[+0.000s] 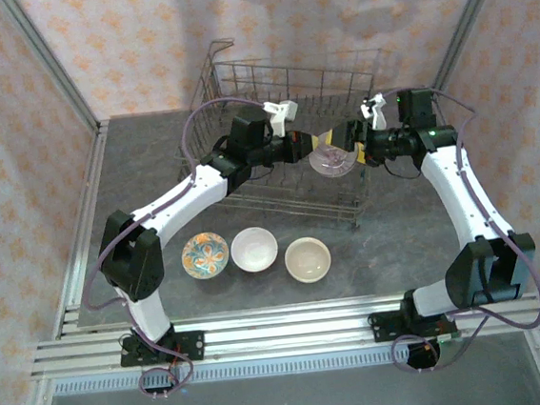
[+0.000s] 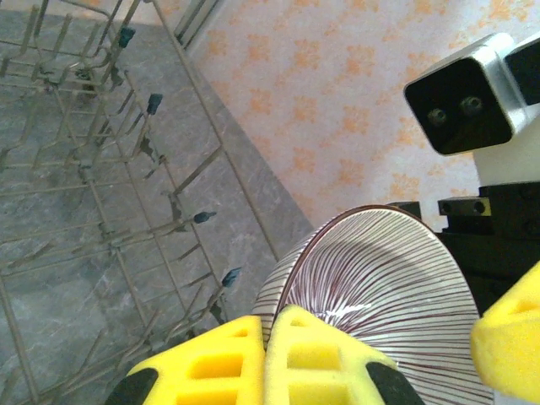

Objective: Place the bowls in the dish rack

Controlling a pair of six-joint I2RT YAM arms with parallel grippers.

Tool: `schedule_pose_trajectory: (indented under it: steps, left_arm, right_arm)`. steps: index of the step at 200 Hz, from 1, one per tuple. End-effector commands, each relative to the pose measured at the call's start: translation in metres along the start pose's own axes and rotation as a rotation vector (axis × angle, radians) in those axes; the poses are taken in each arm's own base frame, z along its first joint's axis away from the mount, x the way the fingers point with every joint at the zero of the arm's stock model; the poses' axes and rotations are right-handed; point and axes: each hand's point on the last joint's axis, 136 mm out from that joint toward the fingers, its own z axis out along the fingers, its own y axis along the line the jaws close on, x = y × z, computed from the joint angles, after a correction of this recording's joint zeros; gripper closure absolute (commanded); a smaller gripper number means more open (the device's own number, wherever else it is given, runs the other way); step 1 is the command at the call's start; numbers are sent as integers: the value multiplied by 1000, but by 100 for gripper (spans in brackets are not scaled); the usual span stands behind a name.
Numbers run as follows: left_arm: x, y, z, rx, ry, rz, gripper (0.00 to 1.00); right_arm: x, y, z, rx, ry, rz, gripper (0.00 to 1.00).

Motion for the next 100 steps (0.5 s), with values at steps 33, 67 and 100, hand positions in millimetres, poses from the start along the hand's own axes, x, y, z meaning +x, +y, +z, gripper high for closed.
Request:
schedule_pose_trajectory:
  steps: [33, 67, 100]
  left_arm:
    - [-36, -32, -18, 82, -107, 94, 100]
    - [-29, -29, -21, 49, -72, 121, 100]
    - [-30, -30, -25, 54, -91, 121, 100]
  right_arm:
    - [2, 7, -16, 2, -17, 17, 10]
    - [-1, 3, -20, 22, -31, 24, 10]
    - [-2, 6, -19, -3, -31, 32, 9]
